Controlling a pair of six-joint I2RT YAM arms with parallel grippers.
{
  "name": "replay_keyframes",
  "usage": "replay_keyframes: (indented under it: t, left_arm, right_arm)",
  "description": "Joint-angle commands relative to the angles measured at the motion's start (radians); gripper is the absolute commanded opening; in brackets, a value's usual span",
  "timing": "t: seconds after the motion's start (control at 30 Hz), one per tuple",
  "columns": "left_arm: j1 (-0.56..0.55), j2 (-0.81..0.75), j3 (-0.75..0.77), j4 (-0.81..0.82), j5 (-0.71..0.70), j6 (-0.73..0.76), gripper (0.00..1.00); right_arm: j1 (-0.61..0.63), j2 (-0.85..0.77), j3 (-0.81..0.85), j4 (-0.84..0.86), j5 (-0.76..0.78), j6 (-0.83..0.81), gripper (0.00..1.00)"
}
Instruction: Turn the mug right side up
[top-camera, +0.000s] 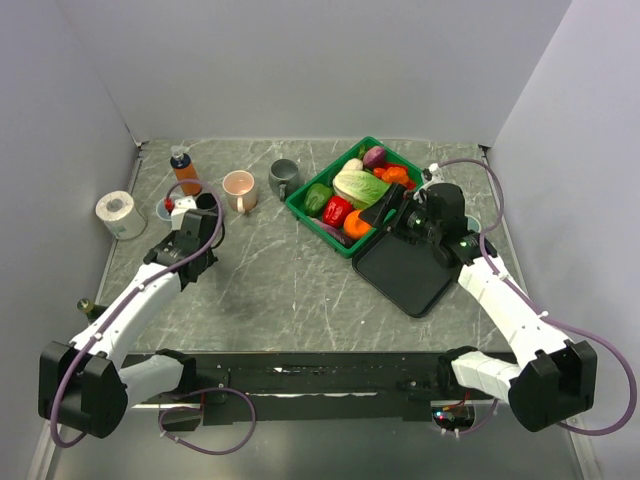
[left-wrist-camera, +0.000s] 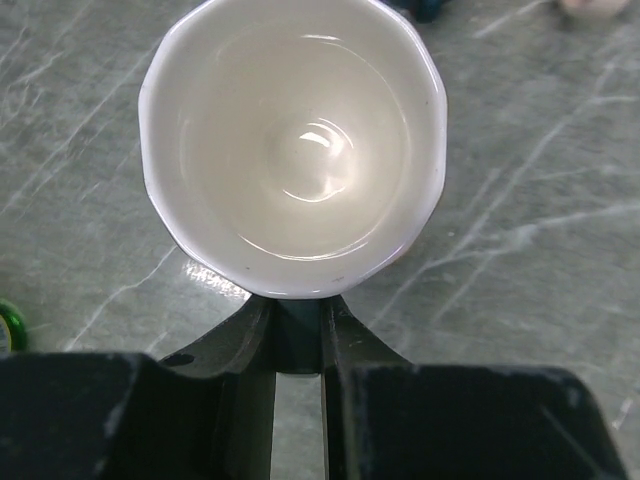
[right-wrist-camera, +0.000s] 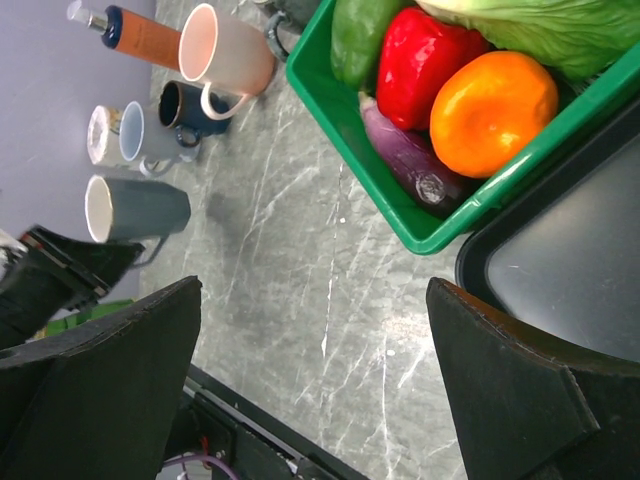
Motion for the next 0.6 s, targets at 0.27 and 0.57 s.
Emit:
replay_keyframes:
  t: [0.27,0.57]
  left_arm:
    - [0.089,-0.061,-0.069,0.200,-0.125,-0.139,0.01]
    - [0.112,0.002,-0.114,0.222,-0.160,-0.253,0.01]
  right_arm:
    - [-0.030,0.001,0.020,0.005,-0.051,0.003,1.00]
    - [-0.032,0.011,0.052,-0.041,-0.077,-0.021,0.99]
